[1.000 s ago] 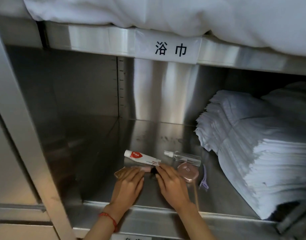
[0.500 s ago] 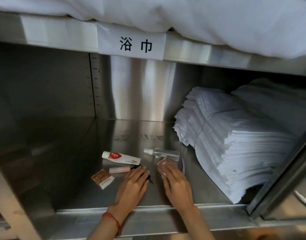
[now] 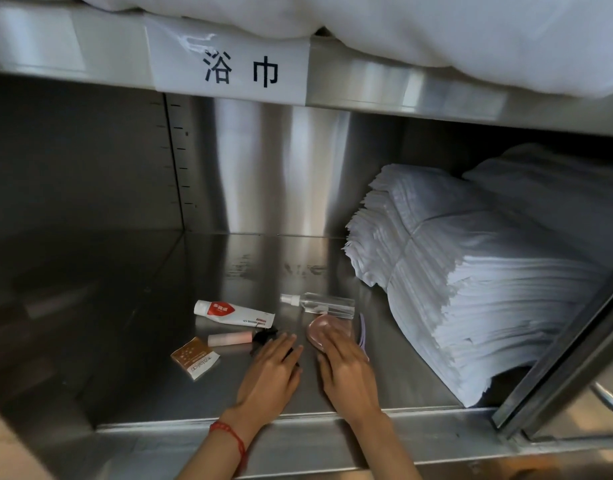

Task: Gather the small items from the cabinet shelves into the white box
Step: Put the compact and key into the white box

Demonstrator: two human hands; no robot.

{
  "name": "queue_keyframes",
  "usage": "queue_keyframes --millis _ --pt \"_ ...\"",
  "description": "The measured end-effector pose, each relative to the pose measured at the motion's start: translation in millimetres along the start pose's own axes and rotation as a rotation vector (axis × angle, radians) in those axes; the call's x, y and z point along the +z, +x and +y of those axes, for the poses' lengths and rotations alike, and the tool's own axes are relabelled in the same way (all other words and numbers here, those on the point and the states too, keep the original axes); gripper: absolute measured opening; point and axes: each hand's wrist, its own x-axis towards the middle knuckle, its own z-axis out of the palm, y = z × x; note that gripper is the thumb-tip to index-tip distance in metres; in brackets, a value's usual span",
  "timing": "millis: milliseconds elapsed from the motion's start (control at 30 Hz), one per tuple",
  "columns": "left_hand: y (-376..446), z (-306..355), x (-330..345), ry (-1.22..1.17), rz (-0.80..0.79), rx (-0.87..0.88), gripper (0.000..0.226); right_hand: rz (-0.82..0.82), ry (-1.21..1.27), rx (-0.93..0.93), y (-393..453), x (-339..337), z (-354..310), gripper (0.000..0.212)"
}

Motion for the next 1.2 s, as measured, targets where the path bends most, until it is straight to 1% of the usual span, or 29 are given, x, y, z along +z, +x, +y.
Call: queue_keyframes --millis 100,200,367,433,600,800,967,1200 --pt "1 0 3 0.014 -0.015 -0.004 0.045 -0.009 -0.034 -0.011 4 3 -1 0.047" --pt "1 -1 5 0.009 -0.017 0.000 0.043 -0.061 -0.071 0.026 4 6 1 0.046" --pt "-1 -1 5 -0.002 -0.088 -0.041 0.036 -0.220 -0.029 0.113 3 10 3 0.047" --pt "-4 -1 8 -0.041 -0.133 -0.059 0.034 -0.203 -0.029 0.114 3 9 4 0.046" --pt "-11 0 8 -0.014 -0.136 -0.049 0.034 -0.131 -0.029 0.079 -1 6 -1 0.051" --pt "-18 6 2 -0.007 -0.036 -0.010 0.037 -0.081 -0.095 0.034 -16 1 -12 0.054" --pt "-30 12 2 0.049 0.020 -0.042 0.041 -0.042 -0.138 -0.001 -31 -2 -15 0.051" --pt "-44 21 -6 0.065 0.039 -0.057 0.043 -0.021 -0.087 -0.032 -46 -8 -18 0.052"
